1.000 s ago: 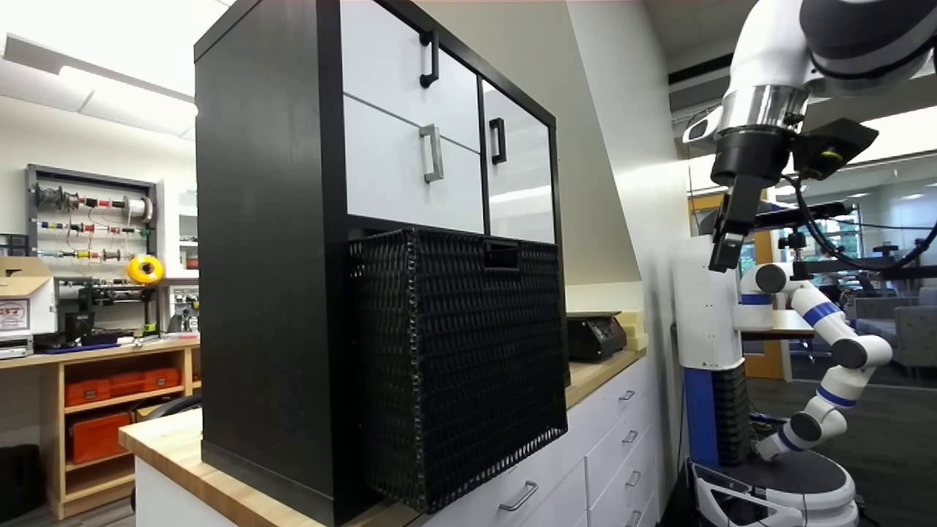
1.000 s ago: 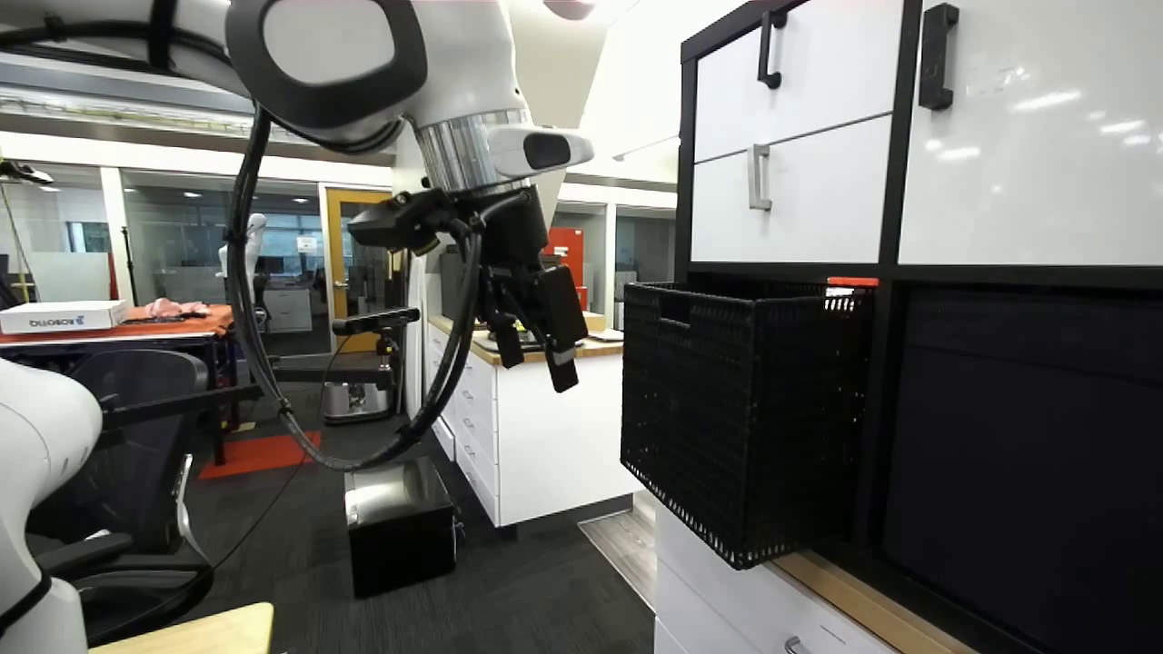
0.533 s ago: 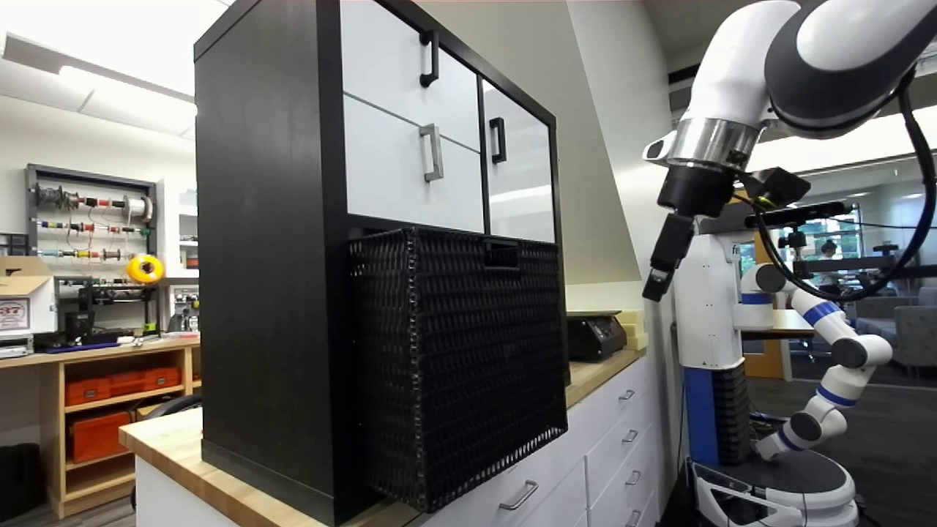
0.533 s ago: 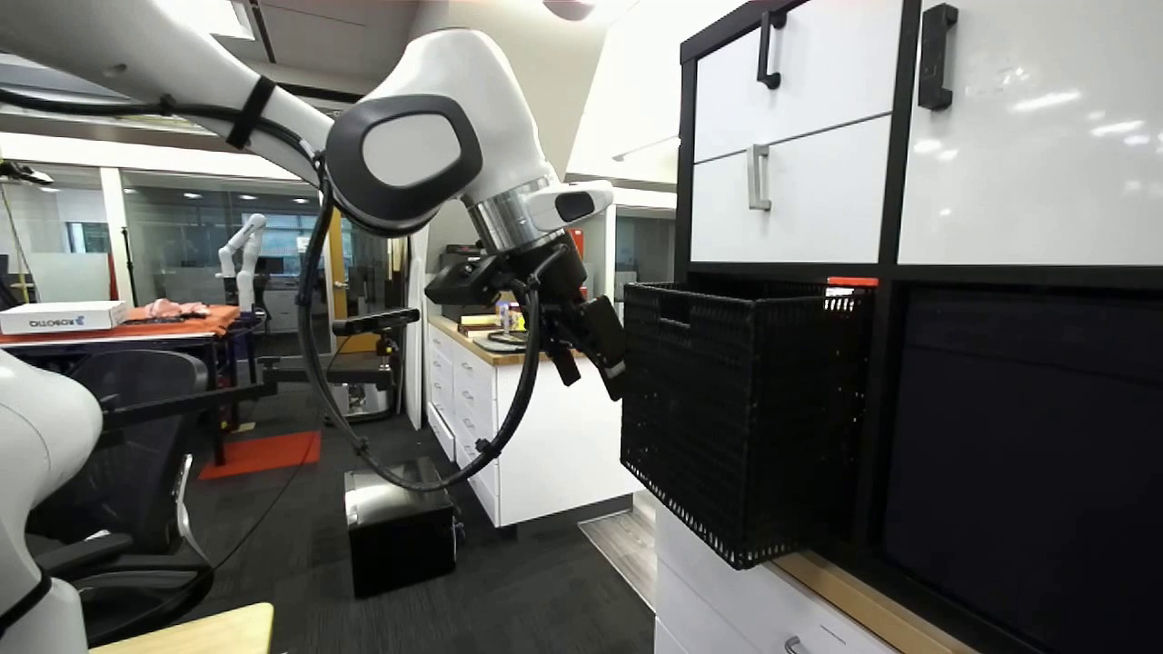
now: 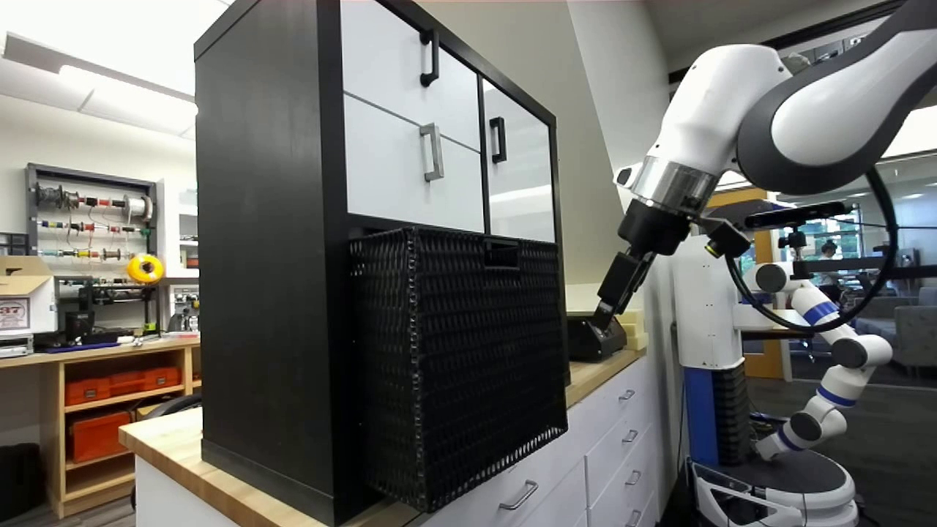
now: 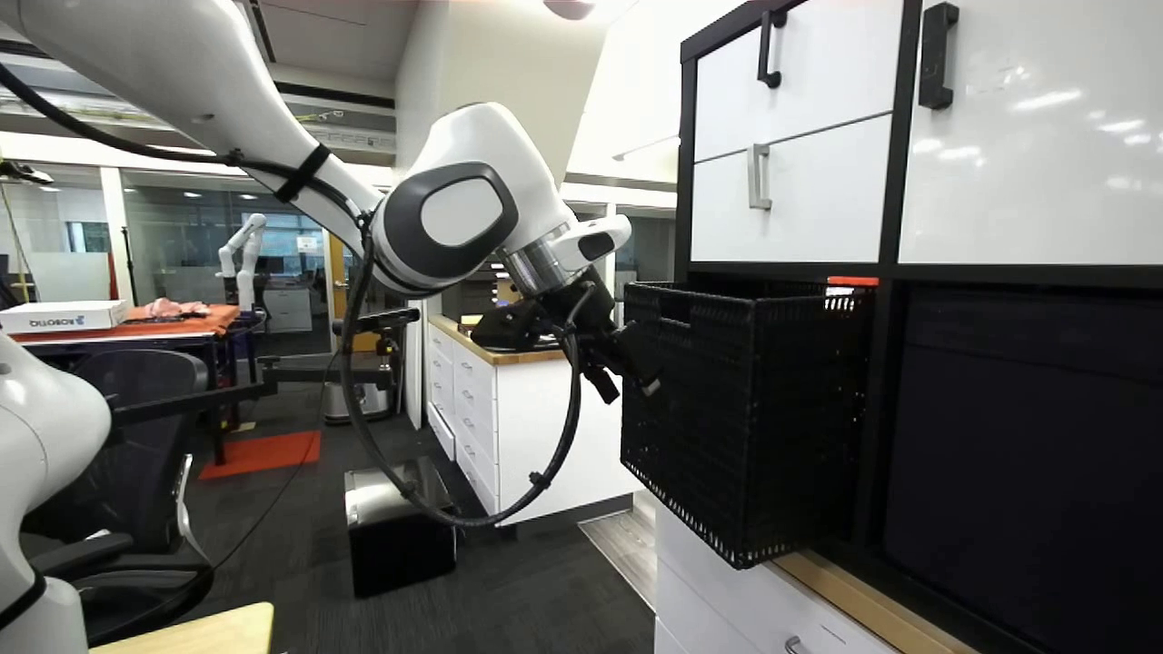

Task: Push the storage basket in

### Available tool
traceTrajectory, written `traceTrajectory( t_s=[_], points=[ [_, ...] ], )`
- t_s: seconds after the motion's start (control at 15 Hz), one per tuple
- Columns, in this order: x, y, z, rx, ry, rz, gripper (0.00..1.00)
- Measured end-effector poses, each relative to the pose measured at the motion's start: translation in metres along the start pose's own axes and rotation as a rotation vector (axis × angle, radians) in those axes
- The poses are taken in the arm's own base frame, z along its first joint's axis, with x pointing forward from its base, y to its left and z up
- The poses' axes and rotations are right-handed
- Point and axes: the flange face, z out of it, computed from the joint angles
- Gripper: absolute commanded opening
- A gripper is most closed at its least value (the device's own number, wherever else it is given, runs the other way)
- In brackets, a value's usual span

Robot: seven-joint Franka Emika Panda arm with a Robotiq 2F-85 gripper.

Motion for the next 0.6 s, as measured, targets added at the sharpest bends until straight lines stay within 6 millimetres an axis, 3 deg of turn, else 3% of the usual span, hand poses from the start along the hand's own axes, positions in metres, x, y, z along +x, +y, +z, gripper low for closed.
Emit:
traceTrajectory(
  t_s=[0.6],
  points=[
    [0.035,0.001,0.044,-0.024,0.050,0.035,1.00]
  ],
)
